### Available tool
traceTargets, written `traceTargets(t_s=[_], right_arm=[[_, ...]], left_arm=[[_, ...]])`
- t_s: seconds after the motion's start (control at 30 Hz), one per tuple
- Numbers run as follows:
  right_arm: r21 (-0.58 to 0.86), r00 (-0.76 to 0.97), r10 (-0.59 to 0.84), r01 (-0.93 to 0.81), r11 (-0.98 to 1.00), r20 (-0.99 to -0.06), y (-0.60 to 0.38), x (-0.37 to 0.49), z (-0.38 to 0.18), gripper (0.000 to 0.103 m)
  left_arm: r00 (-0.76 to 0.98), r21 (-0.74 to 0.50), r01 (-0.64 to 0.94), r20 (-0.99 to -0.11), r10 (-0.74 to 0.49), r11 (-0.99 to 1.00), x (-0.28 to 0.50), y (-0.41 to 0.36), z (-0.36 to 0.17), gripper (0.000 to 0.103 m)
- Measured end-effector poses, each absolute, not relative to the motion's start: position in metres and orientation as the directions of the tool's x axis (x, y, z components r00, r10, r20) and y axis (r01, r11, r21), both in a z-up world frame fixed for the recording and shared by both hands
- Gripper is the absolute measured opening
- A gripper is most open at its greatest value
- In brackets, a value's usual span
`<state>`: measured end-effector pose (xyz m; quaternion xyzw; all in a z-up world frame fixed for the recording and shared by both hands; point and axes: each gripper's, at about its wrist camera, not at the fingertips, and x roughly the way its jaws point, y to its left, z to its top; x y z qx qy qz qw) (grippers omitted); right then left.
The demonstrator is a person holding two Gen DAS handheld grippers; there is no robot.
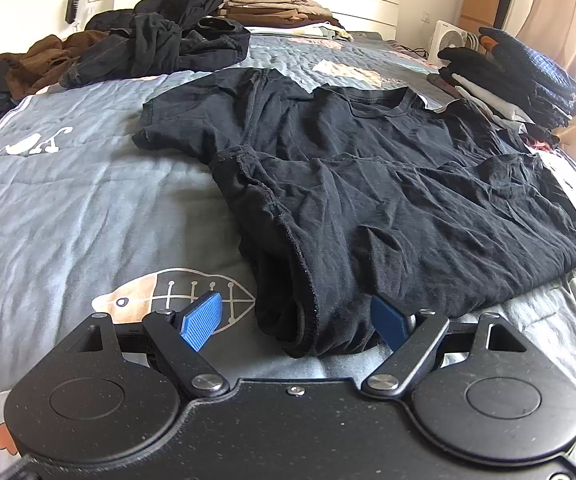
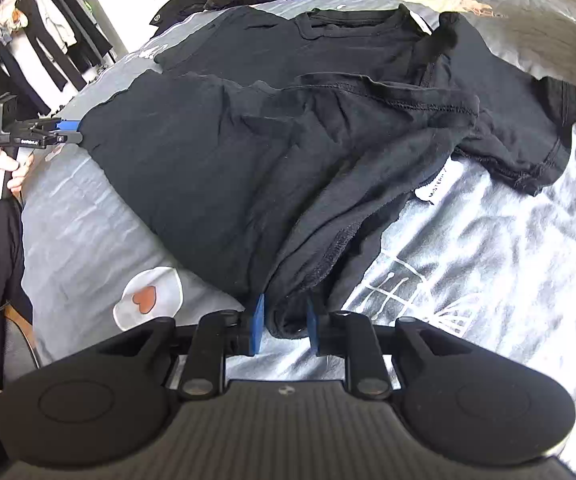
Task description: Fold clothes
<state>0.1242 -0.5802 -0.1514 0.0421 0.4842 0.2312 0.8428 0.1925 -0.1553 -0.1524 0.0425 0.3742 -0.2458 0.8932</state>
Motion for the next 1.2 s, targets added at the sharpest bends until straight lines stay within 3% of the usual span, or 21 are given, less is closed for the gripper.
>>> traceTargets(t_s=[0.1,0.2,0.33,0.53,0.63,0.97,1.2], right_arm=[[0.306,0.425,0.438,-0.344,0.888,-0.792,-0.578,0.126,-0.156,0.021],[0.3,0.426,0.447,-0.369,0.88,-0.787,-0.574,0.124,-0.155,0.005],[0.264,0.453,0.431,-0.386,0.884,-0.78,-0.578,0.118,-0.141,0.002],[0.226,0.472,0.403,-0.387,0.894,-0.784,-0.59,0.112,-0.127,0.001],[0.215,0.461,0.391,-0.389,0.896,-0.797,-0.59,0.114,-0.133,0.001],[0.149,0.545,0.367,-0.403,0.903,-0.754,-0.587,0.095,-0.1,0.001],[0.049,0.565,0.318,-0.44,0.897,-0.761,-0.576,0.091,-0.068,0.001]], left_arm=[[0.596,-0.106,0.476,-0.69,-0.41,0.873,0.192,-0.156,-0.153,0.081],[0.594,-0.106,0.482,-0.69,-0.414,0.87,0.192,-0.157,-0.152,0.081],[0.592,-0.111,0.495,-0.683,-0.428,0.862,0.19,-0.158,-0.152,0.081],[0.561,-0.159,0.585,-0.63,-0.538,0.796,0.174,-0.172,-0.14,0.081],[0.532,-0.182,0.642,-0.593,-0.604,0.745,0.162,-0.184,-0.131,0.086],[0.295,-0.327,0.81,-0.49,-0.821,0.486,0.116,-0.302,-0.104,0.086],[0.21,-0.354,0.855,-0.432,-0.877,0.379,0.11,-0.358,-0.094,0.087]])
